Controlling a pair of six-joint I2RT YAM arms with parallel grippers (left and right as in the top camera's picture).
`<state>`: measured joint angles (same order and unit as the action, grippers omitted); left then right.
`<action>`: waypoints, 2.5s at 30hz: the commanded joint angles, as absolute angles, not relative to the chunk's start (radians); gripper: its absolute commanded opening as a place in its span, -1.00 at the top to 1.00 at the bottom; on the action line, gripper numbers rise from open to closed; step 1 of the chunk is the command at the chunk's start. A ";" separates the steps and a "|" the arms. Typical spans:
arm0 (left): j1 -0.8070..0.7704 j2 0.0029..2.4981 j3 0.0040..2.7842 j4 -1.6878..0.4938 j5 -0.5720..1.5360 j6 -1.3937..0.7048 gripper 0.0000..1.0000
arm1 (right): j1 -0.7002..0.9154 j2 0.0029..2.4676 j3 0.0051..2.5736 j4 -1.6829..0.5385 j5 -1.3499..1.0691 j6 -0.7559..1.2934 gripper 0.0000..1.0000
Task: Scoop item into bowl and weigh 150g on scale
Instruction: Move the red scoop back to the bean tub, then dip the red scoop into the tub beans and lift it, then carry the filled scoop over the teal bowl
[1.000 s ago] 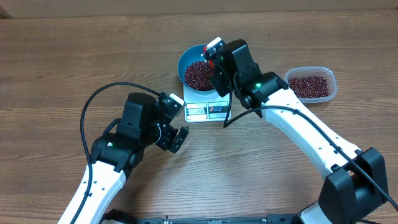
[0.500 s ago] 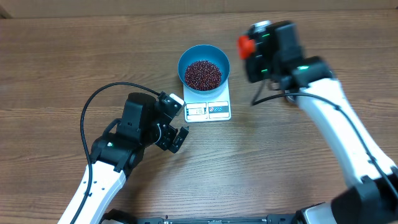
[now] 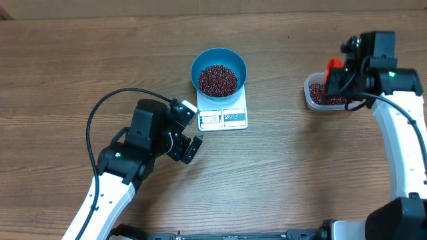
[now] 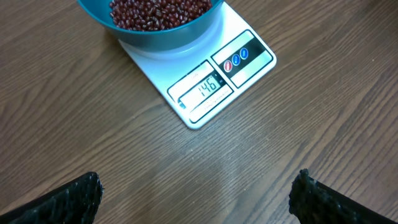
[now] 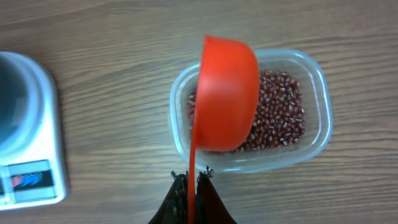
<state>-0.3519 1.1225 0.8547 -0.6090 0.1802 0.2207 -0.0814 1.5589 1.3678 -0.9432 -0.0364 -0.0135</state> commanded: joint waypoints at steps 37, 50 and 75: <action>-0.354 1.128 0.846 -0.609 0.192 0.244 -0.99 | -0.093 1.655 1.077 -0.549 -0.220 0.041 0.93; -0.354 1.128 0.846 -0.610 0.192 0.244 -0.99 | -0.189 1.655 1.187 -0.655 -0.380 0.083 0.93; -0.354 1.131 0.846 -0.610 0.192 0.244 -0.99 | -0.189 1.519 1.210 -0.698 -0.712 0.035 0.93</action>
<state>-0.3519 1.1225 0.8547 -0.6098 0.1829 0.2207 -0.2470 1.5726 1.1580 -0.7010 -0.7166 0.0444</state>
